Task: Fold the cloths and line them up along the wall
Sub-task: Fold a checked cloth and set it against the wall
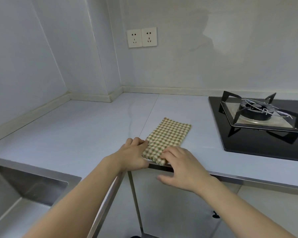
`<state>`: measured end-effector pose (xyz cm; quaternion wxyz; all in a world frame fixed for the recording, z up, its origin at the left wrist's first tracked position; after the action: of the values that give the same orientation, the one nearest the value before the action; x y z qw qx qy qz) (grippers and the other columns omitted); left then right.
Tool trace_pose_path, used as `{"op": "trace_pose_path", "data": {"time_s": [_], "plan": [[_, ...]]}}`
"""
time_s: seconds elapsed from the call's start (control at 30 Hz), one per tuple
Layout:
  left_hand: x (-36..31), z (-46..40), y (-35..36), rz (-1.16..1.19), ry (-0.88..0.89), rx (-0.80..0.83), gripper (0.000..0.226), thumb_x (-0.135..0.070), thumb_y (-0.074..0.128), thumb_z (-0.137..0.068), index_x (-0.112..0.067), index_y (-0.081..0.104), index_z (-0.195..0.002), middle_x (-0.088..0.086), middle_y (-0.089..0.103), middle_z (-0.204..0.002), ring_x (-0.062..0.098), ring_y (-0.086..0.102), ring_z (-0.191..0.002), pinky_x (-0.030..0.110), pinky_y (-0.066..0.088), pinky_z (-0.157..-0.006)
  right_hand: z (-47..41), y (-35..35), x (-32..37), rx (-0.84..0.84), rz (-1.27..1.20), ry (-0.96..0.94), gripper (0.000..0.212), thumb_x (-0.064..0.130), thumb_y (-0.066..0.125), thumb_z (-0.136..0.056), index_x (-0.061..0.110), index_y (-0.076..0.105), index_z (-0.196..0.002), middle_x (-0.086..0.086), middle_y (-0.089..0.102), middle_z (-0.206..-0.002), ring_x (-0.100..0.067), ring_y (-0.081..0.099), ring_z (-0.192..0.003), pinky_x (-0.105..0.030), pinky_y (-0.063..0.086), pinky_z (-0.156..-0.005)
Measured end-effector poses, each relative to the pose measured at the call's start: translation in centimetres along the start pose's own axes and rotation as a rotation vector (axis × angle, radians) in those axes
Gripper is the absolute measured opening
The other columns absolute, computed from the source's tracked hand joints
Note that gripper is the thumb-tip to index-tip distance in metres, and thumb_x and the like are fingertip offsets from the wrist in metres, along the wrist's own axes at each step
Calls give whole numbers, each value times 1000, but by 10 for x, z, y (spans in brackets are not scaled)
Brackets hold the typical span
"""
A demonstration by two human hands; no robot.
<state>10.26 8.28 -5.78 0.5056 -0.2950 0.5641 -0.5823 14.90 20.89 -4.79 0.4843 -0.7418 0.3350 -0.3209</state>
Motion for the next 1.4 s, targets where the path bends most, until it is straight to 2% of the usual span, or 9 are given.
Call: {"op": "trace_pose_path", "data": {"time_s": [0.17,0.33,0.5,0.57,0.67,0.93,1.13,1.3,1.4], "plan": [[-6,13,-12,-111,54,-105,68,-42,63,-80,-25,38,-141,-6,37,-127,15,32,-114,28,34,-98,8,-25,6,-170,-9,-15,22,28,69,-81,19,50,-75,7,50,-74,-17,49,-64,-33,46,-62],[-1,10,-29,286,37,-125,23,-36,64,-88,-22,67,-105,-11,59,-109,11,53,-104,24,43,-85,10,-39,-37,-129,-537,298,12,38,59,-92,31,61,-83,5,64,-70,-7,55,-60,-24,42,-62],[8,-19,-40,777,-55,-125,40,-42,63,-89,-5,65,-103,-2,66,-95,17,58,-89,30,42,-84,0,-42,-83,-171,-668,468,21,38,57,-93,23,68,-84,-1,71,-81,-21,66,-80,-38,51,-78],[4,-39,-44,780,-95,-171,41,-40,59,-92,1,59,-93,3,57,-85,16,50,-79,30,39,-75,-9,-43,-102,-172,-631,526,22,35,54,-95,23,68,-83,2,70,-79,-19,64,-76,-35,50,-73],[-4,-69,-46,664,-144,-250,34,-36,52,-96,-12,43,-74,0,41,-68,15,39,-63,28,31,-60,-25,-42,-130,-157,-546,586,27,36,51,-95,19,65,-81,3,64,-73,-18,59,-71,-35,48,-69],[-14,-107,-35,166,-175,-391,31,-42,37,-100,-16,52,-90,-3,59,-73,20,57,-75,32,35,-73,-41,-9,-173,-76,-108,574,24,42,43,-95,26,61,-93,7,54,-101,-19,46,-100,-36,29,-89],[-7,-109,-35,268,-219,-362,35,-47,45,-96,-15,59,-94,0,67,-94,18,60,-88,33,43,-85,-41,-6,-179,-58,-187,586,10,38,51,-91,31,54,-84,12,52,-97,-16,46,-100,-32,26,-86],[-5,-107,-31,374,-237,-241,37,-54,47,-92,-19,56,-97,-3,64,-94,18,61,-91,38,44,-92,-48,-10,-179,171,-162,636,6,32,52,-88,27,54,-88,2,54,-110,-23,51,-108,-37,34,-92],[-13,-93,-20,231,-253,-143,65,-77,45,-79,-29,46,-122,-6,57,-116,20,51,-109,39,36,-97,-45,-13,-182,260,-102,680,18,35,51,-88,18,52,-95,-2,53,-102,-27,54,-100,-34,40,-77]]}}
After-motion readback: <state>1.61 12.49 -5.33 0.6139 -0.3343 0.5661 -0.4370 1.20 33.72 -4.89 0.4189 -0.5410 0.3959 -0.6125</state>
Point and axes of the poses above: each hand's wrist, its own z-axis away from the middle knuckle, its own y-axis out of the palm, x = y × z, the point moved 10 cm from there along -z, towards the middle knuckle
